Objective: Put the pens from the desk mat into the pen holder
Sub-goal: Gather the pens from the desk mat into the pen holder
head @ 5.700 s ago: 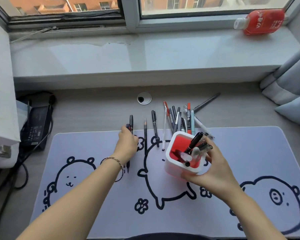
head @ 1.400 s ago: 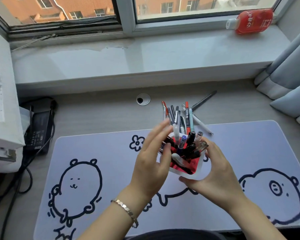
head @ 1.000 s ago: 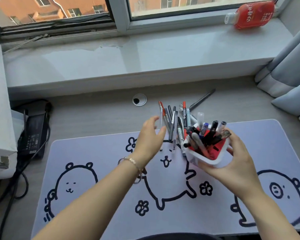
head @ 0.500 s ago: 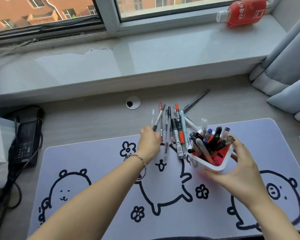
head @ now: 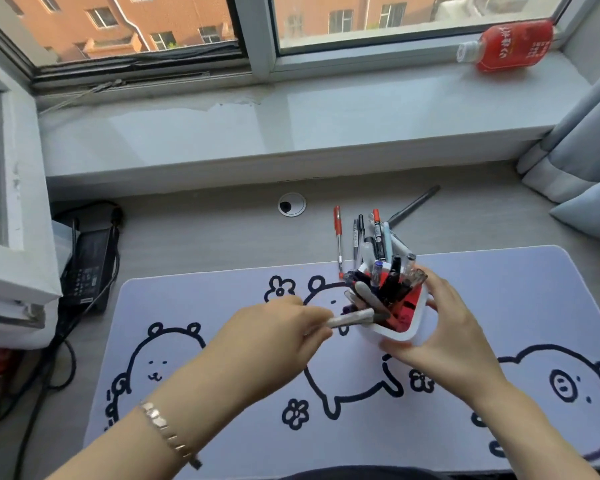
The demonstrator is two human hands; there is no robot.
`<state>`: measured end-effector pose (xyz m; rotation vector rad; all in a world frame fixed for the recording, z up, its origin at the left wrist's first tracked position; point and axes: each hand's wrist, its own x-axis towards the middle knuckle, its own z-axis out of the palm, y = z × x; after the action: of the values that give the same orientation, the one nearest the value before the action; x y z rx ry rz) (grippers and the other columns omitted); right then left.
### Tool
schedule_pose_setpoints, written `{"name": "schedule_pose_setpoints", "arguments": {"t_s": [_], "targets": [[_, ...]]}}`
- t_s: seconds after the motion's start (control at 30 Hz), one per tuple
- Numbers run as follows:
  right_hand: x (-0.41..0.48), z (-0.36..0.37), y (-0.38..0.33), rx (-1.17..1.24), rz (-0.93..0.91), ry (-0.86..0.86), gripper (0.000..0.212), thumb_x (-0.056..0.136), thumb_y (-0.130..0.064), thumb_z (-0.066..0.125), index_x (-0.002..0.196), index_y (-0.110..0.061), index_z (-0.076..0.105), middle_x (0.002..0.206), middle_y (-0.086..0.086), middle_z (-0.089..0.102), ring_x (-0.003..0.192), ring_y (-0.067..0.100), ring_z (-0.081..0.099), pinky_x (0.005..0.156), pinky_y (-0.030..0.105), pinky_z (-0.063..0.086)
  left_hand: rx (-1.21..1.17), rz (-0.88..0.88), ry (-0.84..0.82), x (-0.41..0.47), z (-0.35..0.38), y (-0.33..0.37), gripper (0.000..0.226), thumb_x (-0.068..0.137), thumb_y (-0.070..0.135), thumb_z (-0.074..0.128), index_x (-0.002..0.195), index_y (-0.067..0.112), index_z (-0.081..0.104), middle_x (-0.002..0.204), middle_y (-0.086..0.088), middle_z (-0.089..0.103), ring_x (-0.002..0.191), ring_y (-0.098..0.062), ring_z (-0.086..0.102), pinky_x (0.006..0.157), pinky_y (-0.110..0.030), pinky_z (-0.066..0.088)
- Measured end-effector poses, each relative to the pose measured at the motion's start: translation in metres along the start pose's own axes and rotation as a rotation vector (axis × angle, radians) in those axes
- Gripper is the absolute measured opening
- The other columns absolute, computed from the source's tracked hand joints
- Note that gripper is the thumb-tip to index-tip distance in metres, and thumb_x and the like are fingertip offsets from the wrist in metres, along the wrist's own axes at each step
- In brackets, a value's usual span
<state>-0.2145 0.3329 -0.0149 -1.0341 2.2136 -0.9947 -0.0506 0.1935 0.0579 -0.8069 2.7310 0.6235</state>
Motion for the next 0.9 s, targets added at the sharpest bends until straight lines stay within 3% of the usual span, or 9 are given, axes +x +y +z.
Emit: {"name": "schedule_pose_setpoints", "arguments": {"t_s": [0.13, 0.23, 0.33, 0.43, 0.53, 0.6, 0.67, 0.8, 0.9], "targets": [[-0.004, 0.008, -0.01, -0.068, -0.047, -0.006, 0.096, 0.051, -0.02, 0.083, 0.13, -0.041, 0.032, 0.117, -0.034, 0.037, 0.106, 0.0, 0.045, 0.082, 0.024, 0.04, 0.23, -0.074, -0.026, 0.016, 0.006, 0.012, 0.037, 0.095, 0.043, 0.033, 0.101, 0.017, 0.058, 0.102, -0.003, 0.047, 0.082, -0.027, 0.054, 0.063, -0.03, 0.037], [-0.006, 0.012, -0.009, -0.038, -0.02, 0.006, 0.092, 0.051, -0.021, 0.082, 0.129, -0.037, 0.037, 0.124, -0.024, 0.046, 0.111, 0.004, 0.05, 0.083, 0.025, 0.043, 0.286, -0.098, -0.016, 0.024, 0.013, 0.023, 0.038, 0.095, 0.04, 0.036, 0.107, 0.009, 0.053, 0.1, -0.008, 0.037, 0.091, -0.029, 0.047, 0.066, -0.033, 0.034], [-0.009, 0.011, -0.005, 0.03, 0.012, 0.006, 0.089, 0.049, -0.023, 0.082, 0.126, -0.04, 0.04, 0.121, -0.023, 0.05, 0.109, 0.007, 0.054, 0.085, 0.03, 0.048, 0.09, -0.022, -0.089, 0.021, 0.012, 0.028, 0.037, 0.095, 0.029, 0.04, 0.127, 0.012, 0.034, 0.118, -0.008, 0.039, 0.108, -0.029, 0.045, 0.082, -0.035, 0.04], [-0.012, 0.007, -0.004, 0.068, 0.052, -0.007, 0.085, 0.05, -0.02, 0.083, 0.116, -0.049, 0.039, 0.115, -0.032, 0.046, 0.104, 0.007, 0.053, 0.086, 0.032, 0.047, -0.243, 0.044, -0.136, 0.015, -0.002, 0.023, 0.034, 0.091, 0.015, 0.043, 0.123, 0.025, 0.037, 0.119, 0.003, 0.042, 0.106, -0.02, 0.052, 0.088, -0.038, 0.046], [-0.014, 0.006, -0.003, 0.083, 0.073, -0.022, 0.087, 0.05, -0.016, 0.083, 0.116, -0.047, 0.037, 0.109, -0.035, 0.043, 0.101, 0.009, 0.051, 0.087, 0.03, 0.043, -0.397, 0.104, 0.045, 0.017, -0.004, 0.012, 0.013, 0.085, 0.015, 0.06, 0.096, 0.021, 0.058, 0.099, 0.005, 0.056, 0.09, -0.01, 0.058, 0.081, -0.03, 0.05], [-0.016, 0.007, -0.002, 0.093, 0.076, -0.028, 0.085, 0.05, -0.017, 0.084, 0.119, -0.04, 0.042, 0.113, -0.028, 0.048, 0.103, 0.009, 0.053, 0.088, 0.031, 0.044, -0.617, 0.064, 0.204, 0.018, 0.005, 0.007, 0.013, 0.076, 0.016, 0.072, 0.085, 0.02, 0.063, 0.086, 0.007, 0.064, 0.074, -0.005, 0.061, 0.065, -0.021, 0.052], [-0.016, 0.009, -0.002, 0.12, 0.078, -0.032, 0.085, 0.05, -0.021, 0.085, 0.122, -0.038, 0.043, 0.116, -0.019, 0.053, 0.106, 0.008, 0.054, 0.091, 0.033, 0.045, -0.848, -0.011, 0.432, 0.018, 0.019, 0.004, 0.017, 0.073, 0.016, 0.075, 0.083, 0.024, 0.064, 0.078, 0.009, 0.069, 0.07, -0.005, 0.062, 0.06, -0.019, 0.051], [-0.015, 0.015, -0.008, 0.147, 0.055, -0.037, 0.086, 0.049, -0.025, 0.084, 0.122, -0.043, 0.042, 0.117, -0.019, 0.055, 0.106, 0.004, 0.054, 0.091, 0.032, 0.046, -0.646, 0.084, 0.77, 0.017, 0.051, 0.011, 0.022, 0.088, 0.029, 0.054, 0.109, 0.024, 0.056, 0.095, 0.014, 0.059, 0.087, -0.01, 0.053, 0.08, -0.012, 0.042], [-0.017, 0.018, -0.019, 0.161, 0.012, -0.049, 0.082, 0.049, -0.035, 0.077, 0.121, -0.047, 0.04, 0.117, -0.022, 0.054, 0.106, 0.001, 0.054, 0.089, 0.026, 0.047, -0.45, 0.192, 0.712, 0.018, 0.066, 0.029, 0.04, 0.093, 0.021, 0.041, 0.133, 0.02, 0.036, 0.134, 0.007, 0.04, 0.127, -0.01, 0.035, 0.107, -0.024, 0.028]]}}
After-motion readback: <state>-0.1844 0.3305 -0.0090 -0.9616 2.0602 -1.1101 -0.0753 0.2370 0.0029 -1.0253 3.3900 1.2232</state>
